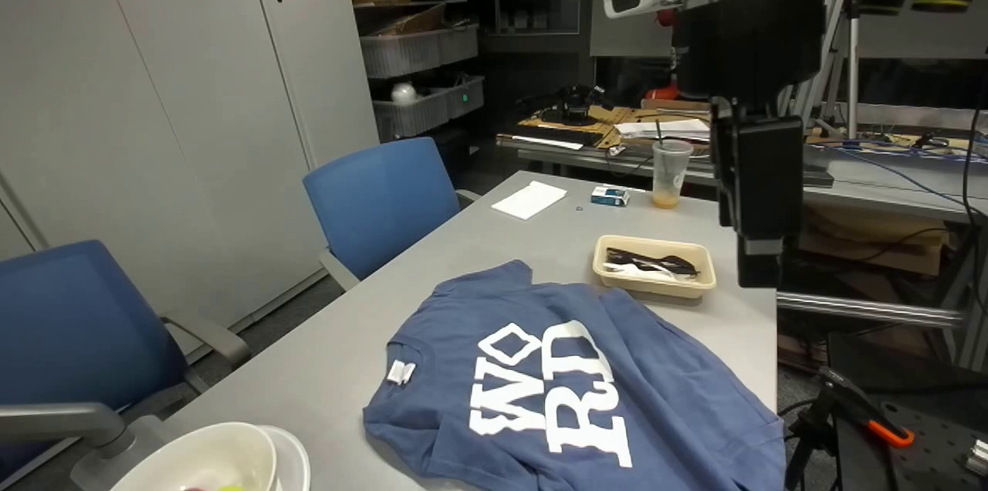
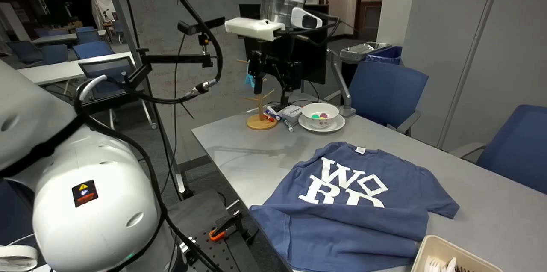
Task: Fold the t-shirt on the table
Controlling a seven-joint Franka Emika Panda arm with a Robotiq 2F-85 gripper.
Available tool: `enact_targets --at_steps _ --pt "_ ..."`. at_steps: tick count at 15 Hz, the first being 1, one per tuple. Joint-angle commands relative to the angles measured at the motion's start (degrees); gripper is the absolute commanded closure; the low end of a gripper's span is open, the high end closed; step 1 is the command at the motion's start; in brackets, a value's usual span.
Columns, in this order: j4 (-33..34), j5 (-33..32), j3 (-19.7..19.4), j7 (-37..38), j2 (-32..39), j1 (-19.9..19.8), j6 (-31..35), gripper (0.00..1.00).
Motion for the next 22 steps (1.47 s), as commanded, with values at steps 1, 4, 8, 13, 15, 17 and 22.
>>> enact_targets --at_steps 1,4,8,13,15,17,22 --pt "0.1 0.1 0.4 -0.1 0.0 -0.4 -0.1 0.0" --pt "0.1 0.1 0.4 -0.1 0.0 -0.4 -0.1 0.0" --pt "0.1 0.1 0.4 -0.1 0.0 -0.4 -0.1 0.0" --pt "-0.4 -0.2 0.7 1.6 -0.3 -0.7 1.9 0.0" --pt "-0.6 -0.3 0.8 2.2 -0.5 -0.8 3.0 0.0" --pt "-0.8 -0.2 0.9 3.0 -0.5 -0.9 3.9 0.0" --pt "-0.4 -0.1 0.7 3.8 0.0 -0.8 2.8 0.0"
